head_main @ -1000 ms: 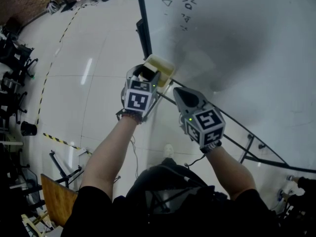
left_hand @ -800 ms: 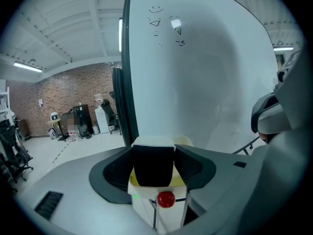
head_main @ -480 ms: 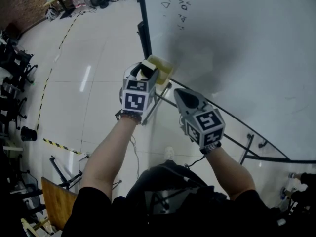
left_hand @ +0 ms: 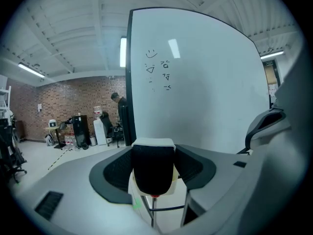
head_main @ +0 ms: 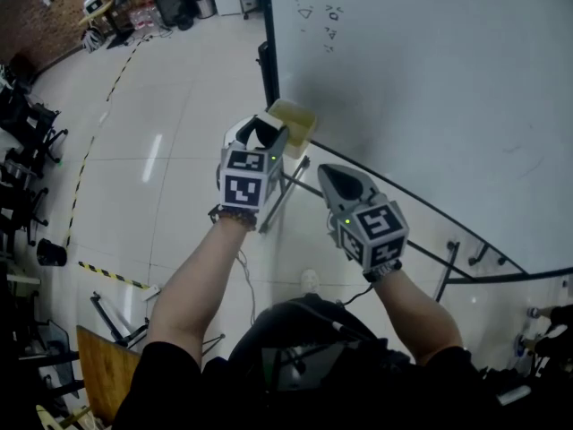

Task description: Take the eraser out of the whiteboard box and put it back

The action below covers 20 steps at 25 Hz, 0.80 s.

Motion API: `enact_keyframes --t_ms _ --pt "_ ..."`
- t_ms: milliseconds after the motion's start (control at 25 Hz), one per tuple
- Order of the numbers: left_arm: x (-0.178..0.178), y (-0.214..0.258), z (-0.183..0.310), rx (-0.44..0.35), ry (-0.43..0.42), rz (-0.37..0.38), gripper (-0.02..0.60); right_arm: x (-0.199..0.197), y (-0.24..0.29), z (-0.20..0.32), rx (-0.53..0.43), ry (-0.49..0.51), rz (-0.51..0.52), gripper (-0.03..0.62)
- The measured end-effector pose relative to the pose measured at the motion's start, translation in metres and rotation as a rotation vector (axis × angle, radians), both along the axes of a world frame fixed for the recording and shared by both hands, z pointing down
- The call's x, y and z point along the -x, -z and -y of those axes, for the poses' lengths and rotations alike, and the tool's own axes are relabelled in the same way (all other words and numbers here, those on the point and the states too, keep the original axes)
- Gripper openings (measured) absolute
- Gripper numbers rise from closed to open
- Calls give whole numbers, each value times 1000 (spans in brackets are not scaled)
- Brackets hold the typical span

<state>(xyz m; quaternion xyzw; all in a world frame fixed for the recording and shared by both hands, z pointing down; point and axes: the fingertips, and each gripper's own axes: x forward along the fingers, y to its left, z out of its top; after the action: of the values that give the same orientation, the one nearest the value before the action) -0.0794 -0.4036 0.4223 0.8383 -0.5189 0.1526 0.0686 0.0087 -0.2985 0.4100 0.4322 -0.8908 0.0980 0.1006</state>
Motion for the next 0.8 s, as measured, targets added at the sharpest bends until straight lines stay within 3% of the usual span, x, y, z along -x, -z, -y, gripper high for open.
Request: enact_keyframes --t_ms 800 --pt "40 30 -141 -66 -78 -36 245 38 21 -126 -67 -106 -6 26"
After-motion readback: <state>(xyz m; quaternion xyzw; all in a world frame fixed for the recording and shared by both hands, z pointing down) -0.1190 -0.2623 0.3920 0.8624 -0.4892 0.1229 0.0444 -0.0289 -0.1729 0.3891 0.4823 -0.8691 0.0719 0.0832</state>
